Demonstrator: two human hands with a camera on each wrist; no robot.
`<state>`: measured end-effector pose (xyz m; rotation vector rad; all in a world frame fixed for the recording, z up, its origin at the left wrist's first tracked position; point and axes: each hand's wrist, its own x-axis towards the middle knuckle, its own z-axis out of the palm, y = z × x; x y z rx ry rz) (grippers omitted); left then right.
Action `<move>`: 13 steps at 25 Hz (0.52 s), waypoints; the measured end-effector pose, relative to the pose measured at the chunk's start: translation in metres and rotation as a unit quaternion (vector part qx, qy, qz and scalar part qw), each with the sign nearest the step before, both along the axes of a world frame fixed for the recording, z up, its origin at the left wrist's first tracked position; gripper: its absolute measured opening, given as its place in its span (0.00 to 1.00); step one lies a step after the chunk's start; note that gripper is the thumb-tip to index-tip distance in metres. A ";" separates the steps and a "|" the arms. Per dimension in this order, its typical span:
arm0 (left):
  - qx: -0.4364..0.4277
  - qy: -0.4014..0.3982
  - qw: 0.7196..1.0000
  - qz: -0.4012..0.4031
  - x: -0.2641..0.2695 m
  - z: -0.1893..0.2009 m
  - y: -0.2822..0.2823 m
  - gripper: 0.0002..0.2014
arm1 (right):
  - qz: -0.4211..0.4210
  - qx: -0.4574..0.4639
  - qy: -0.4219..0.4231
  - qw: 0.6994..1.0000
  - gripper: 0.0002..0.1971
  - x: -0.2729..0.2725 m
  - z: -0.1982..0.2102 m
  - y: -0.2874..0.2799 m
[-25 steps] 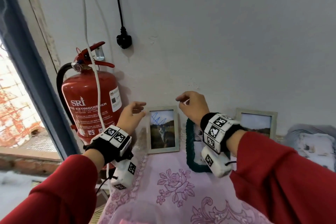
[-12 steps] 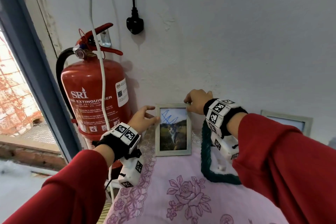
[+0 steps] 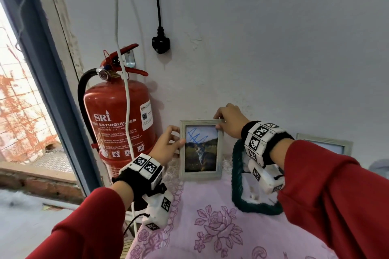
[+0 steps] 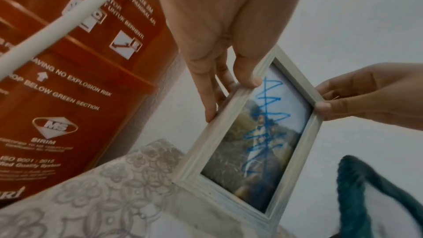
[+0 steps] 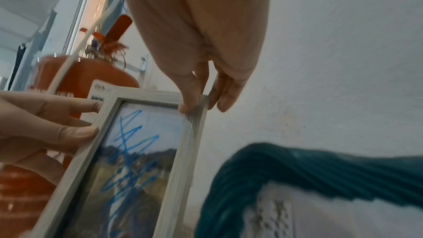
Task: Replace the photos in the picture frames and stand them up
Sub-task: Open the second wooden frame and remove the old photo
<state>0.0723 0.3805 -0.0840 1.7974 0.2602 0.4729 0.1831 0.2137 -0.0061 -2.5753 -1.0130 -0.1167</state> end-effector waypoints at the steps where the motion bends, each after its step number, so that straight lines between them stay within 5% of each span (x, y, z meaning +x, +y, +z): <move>1: 0.000 -0.015 1.000 0.001 -0.004 0.009 -0.001 0.10 | 0.012 0.045 0.010 0.999 0.15 -0.005 0.007 -0.004; 7: 0.021 -0.093 0.995 0.004 -0.040 0.066 -0.021 0.10 | 0.061 0.297 0.090 0.949 0.15 -0.048 0.046 -0.036; 13: 0.003 -0.129 0.991 -0.028 -0.091 0.103 -0.066 0.09 | 0.081 0.445 0.240 0.859 0.15 -0.101 0.054 -0.089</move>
